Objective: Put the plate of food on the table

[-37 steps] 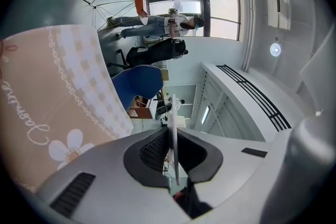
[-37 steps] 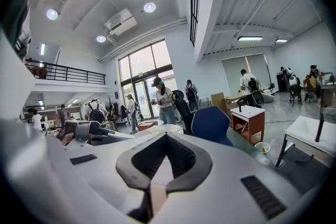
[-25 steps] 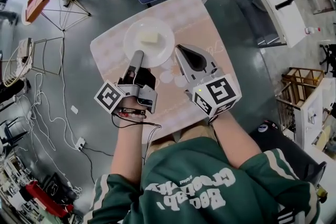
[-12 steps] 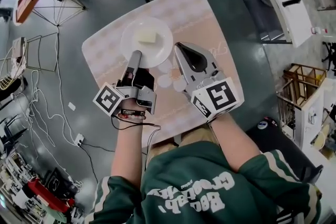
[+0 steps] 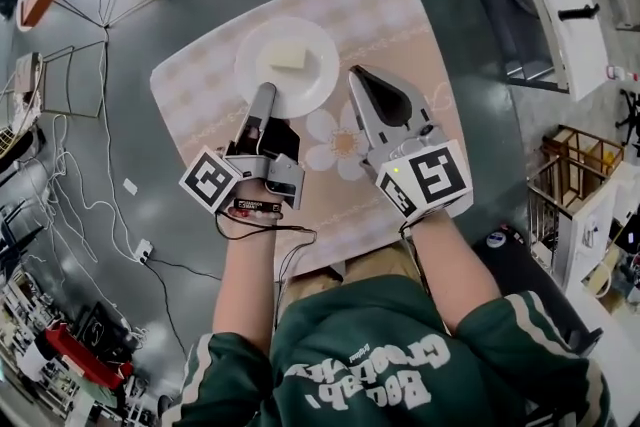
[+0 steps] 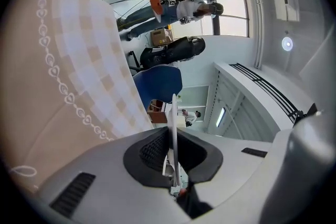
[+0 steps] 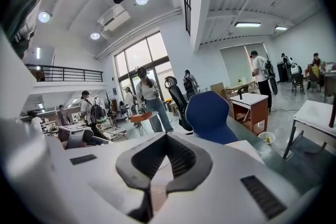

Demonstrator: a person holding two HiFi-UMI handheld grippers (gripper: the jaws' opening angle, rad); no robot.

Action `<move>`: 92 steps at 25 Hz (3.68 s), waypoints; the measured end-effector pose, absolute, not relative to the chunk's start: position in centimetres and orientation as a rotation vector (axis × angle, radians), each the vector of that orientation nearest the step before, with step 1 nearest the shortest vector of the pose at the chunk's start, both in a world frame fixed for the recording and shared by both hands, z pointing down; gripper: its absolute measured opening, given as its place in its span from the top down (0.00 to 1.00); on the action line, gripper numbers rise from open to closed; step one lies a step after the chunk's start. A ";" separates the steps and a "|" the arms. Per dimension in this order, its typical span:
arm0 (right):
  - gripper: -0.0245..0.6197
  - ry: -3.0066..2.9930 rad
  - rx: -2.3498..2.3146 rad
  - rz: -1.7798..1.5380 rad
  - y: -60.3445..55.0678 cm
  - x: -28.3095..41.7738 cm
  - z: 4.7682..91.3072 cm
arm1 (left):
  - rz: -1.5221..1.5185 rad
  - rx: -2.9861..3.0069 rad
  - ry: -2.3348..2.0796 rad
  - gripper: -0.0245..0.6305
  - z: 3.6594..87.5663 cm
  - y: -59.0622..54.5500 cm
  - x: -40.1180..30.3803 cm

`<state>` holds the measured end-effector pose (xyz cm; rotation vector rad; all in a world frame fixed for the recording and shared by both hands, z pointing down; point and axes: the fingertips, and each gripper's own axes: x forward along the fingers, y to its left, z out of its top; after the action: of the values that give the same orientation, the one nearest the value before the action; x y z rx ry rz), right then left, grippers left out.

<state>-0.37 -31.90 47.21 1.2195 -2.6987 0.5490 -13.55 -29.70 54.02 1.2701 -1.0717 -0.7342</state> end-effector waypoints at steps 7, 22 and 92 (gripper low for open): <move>0.94 -2.683 1.208 0.575 -32.3 -1.3 48.8 | -0.683 1.234 -1.088 0.92 57.2 -29.5 -13.6; 0.94 -2.637 1.162 0.605 -32.2 -2.0 52.7 | -0.603 1.194 -1.095 0.92 62.0 -29.7 -12.6; 0.94 -2.687 1.039 0.615 -29.1 -5.2 53.2 | -0.340 1.248 -1.317 0.70 63.9 -24.5 -13.2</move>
<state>-5.16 -29.10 53.17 1.0389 -2.6865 0.6149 -13.20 -24.54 63.91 1.2484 -1.3175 -0.3402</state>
